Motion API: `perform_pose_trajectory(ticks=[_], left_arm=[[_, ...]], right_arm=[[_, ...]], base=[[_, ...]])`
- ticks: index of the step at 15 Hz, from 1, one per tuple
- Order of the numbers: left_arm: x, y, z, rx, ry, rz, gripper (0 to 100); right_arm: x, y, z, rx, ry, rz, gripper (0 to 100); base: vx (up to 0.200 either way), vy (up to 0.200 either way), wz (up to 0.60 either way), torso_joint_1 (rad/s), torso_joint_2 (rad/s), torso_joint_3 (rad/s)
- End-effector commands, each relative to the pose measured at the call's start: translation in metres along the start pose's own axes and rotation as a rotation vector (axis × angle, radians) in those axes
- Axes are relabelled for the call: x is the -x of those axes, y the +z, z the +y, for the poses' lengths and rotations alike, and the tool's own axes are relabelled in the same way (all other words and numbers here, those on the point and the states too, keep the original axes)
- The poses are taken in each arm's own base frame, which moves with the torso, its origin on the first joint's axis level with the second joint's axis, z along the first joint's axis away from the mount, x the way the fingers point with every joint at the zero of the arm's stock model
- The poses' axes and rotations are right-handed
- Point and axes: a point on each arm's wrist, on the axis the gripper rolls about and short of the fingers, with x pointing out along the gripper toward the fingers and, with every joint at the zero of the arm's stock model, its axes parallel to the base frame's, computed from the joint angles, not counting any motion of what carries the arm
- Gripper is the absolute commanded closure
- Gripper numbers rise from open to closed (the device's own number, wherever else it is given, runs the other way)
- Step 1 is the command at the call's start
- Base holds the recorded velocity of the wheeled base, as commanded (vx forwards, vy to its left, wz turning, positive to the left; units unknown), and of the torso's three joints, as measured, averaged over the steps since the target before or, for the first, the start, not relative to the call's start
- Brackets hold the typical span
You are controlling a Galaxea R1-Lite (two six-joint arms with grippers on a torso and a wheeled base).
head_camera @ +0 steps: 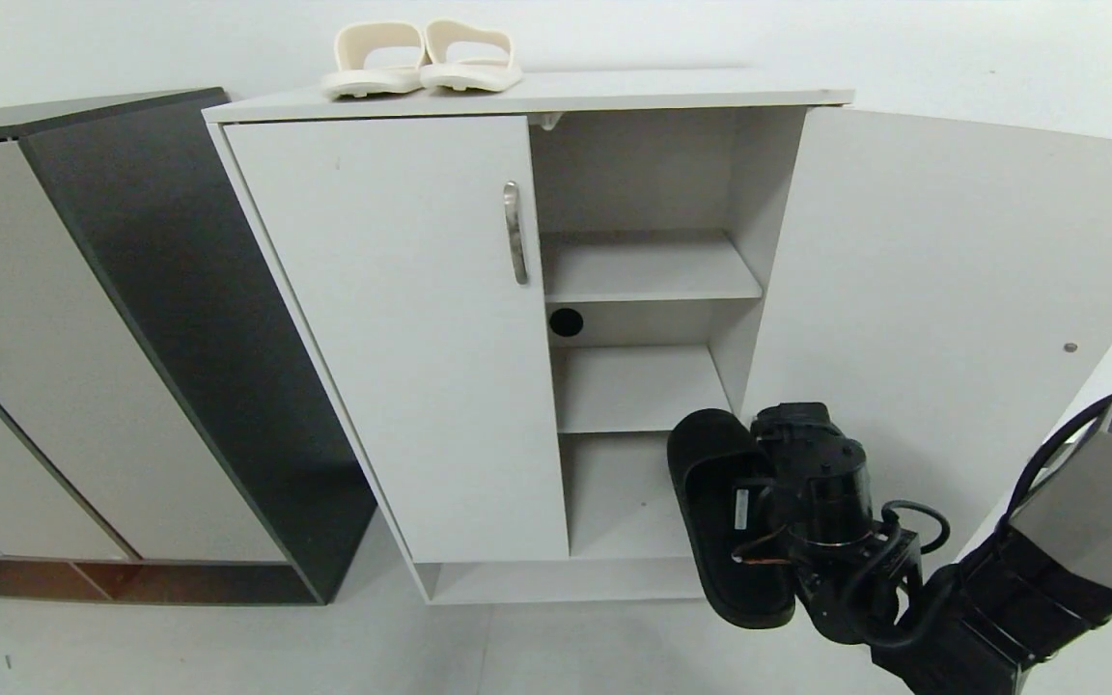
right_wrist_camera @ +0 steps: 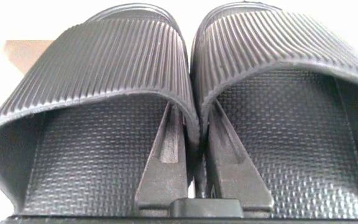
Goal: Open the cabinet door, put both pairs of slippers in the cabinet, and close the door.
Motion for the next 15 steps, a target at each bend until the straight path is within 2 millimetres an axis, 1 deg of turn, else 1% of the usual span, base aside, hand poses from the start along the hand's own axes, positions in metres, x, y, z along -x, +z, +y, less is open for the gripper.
perform_pose_trajectory(ticks=[1, 4, 5, 6, 7, 8, 9, 11, 12, 14, 15], left_arm=[[0.0, 0.0, 0.0, 0.0, 0.0, 0.001, 100], [0.0, 0.0, 0.0, 0.0, 0.0, 0.001, 100], [0.0, 0.0, 0.0, 0.0, 0.0, 0.001, 100], [0.0, 0.0, 0.0, 0.002, 0.0, 0.001, 100], [0.0, 0.0, 0.0, 0.003, 0.002, 0.001, 100], [0.0, 0.0, 0.0, 0.003, 0.002, 0.001, 100], [0.0, 0.0, 0.0, 0.002, 0.002, 0.001, 100], [0.0, 0.0, 0.0, 0.002, 0.002, 0.001, 100], [0.0, 0.0, 0.0, 0.003, 0.002, 0.001, 100], [0.0, 0.0, 0.0, 0.003, 0.003, 0.001, 100], [0.0, 0.0, 0.0, 0.003, 0.003, 0.001, 100]], right_arm=[[0.0, 0.0, 0.0, 0.001, 0.0, 0.0, 100], [0.0, -0.001, 0.0, 0.001, 0.001, 0.001, 100], [0.0, 0.001, 0.0, -0.004, 0.004, -0.005, 100], [0.005, 0.009, 0.004, -0.023, 0.034, -0.031, 100], [0.02, 0.016, 0.019, -0.01, 0.153, -0.052, 100], [0.027, 0.019, 0.031, -0.004, 0.204, -0.067, 100], [0.025, 0.018, 0.042, -0.007, 0.217, -0.073, 100], [0.007, 0.009, 0.06, -0.019, 0.176, -0.083, 100], [-0.002, 0.0, 0.067, -0.022, 0.156, -0.076, 100], [-0.011, -0.02, 0.072, 0.003, 0.135, -0.045, 100], [-0.013, -0.024, 0.072, 0.01, 0.132, -0.037, 100]], base=[[0.0, 0.0, 0.0, 0.0, 0.0, 0.0], [0.0, 0.0, 0.0, 0.0, 0.0, 0.0], [0.0, 0.0, 0.0, 0.0, 0.0, 0.0], [0.0, 0.0, 0.0, 0.0, 0.0, 0.0], [0.0, 0.0, 0.0, 0.0, 0.0, 0.0], [0.0, 0.0, 0.0, 0.0, 0.0, 0.0], [0.0, 0.0, 0.0, 0.0, 0.0, 0.0], [0.0, 0.0, 0.0, 0.0, 0.0, 0.0], [0.0, 0.0, 0.0, 0.0, 0.0, 0.0], [0.0, 0.0, 0.0, 0.0, 0.0, 0.0], [0.0, 0.0, 0.0, 0.0, 0.0, 0.0]])
